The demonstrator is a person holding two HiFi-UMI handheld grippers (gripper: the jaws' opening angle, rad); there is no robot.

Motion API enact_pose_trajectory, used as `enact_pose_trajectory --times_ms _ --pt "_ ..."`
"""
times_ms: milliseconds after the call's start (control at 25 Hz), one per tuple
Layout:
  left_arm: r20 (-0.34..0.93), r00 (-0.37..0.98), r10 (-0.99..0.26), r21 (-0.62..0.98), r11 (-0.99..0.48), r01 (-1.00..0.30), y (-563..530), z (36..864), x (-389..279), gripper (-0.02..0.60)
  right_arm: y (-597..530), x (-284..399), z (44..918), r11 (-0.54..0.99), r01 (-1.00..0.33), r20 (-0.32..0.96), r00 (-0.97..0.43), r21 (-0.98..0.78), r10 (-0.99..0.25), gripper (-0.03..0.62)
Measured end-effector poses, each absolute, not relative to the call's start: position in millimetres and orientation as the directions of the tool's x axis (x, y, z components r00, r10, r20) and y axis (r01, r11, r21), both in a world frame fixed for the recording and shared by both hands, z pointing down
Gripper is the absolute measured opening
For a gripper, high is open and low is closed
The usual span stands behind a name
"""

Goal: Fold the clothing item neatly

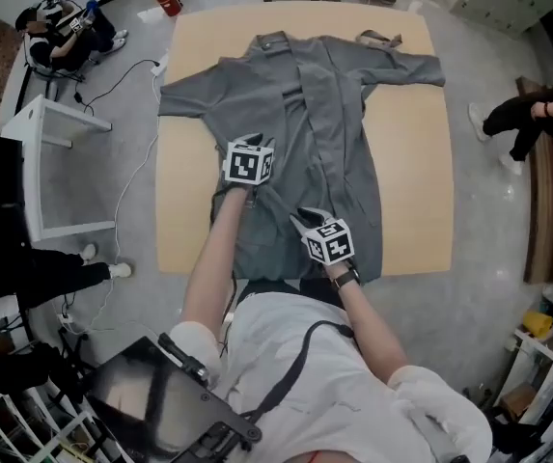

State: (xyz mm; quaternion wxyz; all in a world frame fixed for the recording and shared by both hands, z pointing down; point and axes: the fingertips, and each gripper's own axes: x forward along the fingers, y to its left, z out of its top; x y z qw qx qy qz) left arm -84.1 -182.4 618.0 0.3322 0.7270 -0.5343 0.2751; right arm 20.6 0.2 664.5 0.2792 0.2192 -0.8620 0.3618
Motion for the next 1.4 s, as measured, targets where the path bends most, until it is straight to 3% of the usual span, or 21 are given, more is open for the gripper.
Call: enact_pose_trajectory --times_ms 160,400,600,800,880,960,1240,1400 --pt "0.752 0.278 -0.597 0.164 -0.239 -0.957 -273.4 634.4 -97.6 0.124 -5.3 4.4 658.4 0.607 -0.572 0.609 -0.773 -0.551 -0.176 0.087" --pt "0.817 0.239 -0.525 0.106 -0.270 -0.957 -359.7 698.7 -126.3 0.124 -24.2 3.0 669.6 0.481 -0.663 0.627 -0.733 -0.573 -0.263 0.091" --pt "0.829 0.184 -0.528 0.125 -0.146 -0.981 -393.5 746.7 -151.4 0.124 -41.7 12.1 680.8 0.466 -0.704 0.662 -0.693 -0.535 -0.287 0.091" --pt "0.828 0.123 -0.547 0.076 -0.106 -0.991 -414.6 753.1 -172.9 0.116 -53.5 7.4 667.8 0.450 -0.726 0.655 -0.677 -0.521 -0.335 0.091" --pt "0.833 0.118 -0.541 0.061 -0.123 -0.991 -418.8 752.3 -171.1 0.044 -60.1 5.9 665.3 0.447 -0.731 0.652 -0.673 -0.515 -0.349 0.091" --pt "0.818 0.117 -0.563 0.045 -0.140 -0.989 -426.0 746.8 -171.4 0.028 -64.5 4.2 664.6 0.449 -0.734 0.652 -0.670 -0.510 -0.355 0.091" --pt "0.680 0.186 -0.710 0.128 -0.135 -0.983 -481.5 699.5 -184.6 0.025 -65.2 1.1 675.2 0.450 -0.772 0.693 -0.618 -0.448 -0.372 0.080" --pt "0.763 0.161 -0.626 0.084 -0.151 -0.985 -494.2 702.7 -193.8 0.047 -66.2 -0.1 674.4 0.429 -0.786 0.690 -0.606 -0.444 -0.396 0.077"
